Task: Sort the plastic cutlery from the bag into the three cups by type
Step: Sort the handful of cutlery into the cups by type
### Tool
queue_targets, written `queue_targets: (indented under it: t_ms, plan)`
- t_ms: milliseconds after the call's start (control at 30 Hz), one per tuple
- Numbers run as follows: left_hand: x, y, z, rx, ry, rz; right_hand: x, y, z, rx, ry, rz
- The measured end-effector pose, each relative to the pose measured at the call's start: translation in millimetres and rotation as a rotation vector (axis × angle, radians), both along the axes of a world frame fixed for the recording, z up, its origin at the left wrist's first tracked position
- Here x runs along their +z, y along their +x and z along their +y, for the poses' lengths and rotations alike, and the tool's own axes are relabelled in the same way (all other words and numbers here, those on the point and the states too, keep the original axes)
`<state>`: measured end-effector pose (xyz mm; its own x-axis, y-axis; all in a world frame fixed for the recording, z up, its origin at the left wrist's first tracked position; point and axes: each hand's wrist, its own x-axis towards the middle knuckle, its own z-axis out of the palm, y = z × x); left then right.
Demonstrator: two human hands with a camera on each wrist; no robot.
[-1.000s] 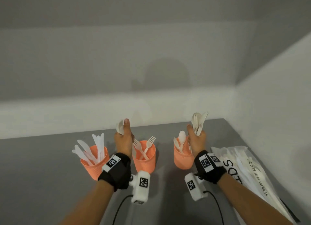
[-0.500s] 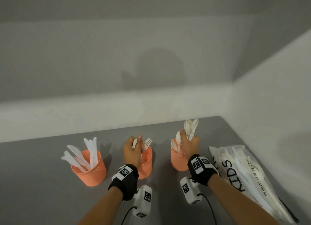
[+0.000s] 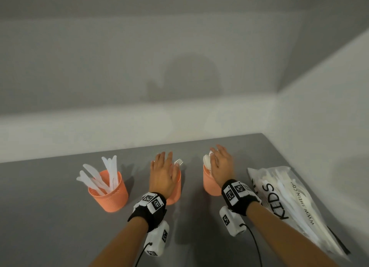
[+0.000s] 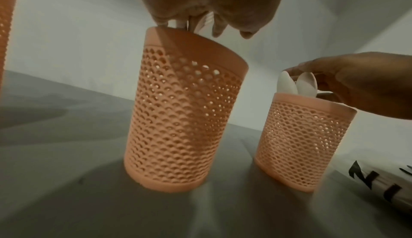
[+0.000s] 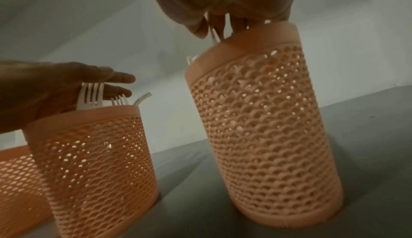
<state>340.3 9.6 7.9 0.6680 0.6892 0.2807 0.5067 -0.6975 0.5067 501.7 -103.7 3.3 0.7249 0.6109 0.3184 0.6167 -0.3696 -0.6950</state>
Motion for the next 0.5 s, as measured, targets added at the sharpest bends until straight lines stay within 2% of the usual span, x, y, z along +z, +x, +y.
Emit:
queue_targets:
  t_ms: [67, 133, 333, 433, 500]
  plan:
    - [2.6, -3.1, -1.9, 0.023, -0.007, 0.068, 6.4, -1.5, -1.6, 0.013, -0.082, -0.018]
    - [8.1, -7.6, -4.6, 0.034, -0.025, 0.034, 14.7, -3.3, -4.5, 0.011, -0.083, -0.001]
    - [42.5, -31.5, -16.8, -0.015, -0.176, -0.300, 49.4, -12.0, -14.6, 0.087, 0.071, 0.032]
    - [63.8, -50.3, -28.7, -0.062, -0.282, -0.382, 62.7, -20.0, -26.4, 0.163, 0.218, 0.197]
    - [73.9, -70.8, -40.2, -0.150, -0.321, -0.343, 65.6, -28.2, -40.1, 0.210, 0.265, 0.340]
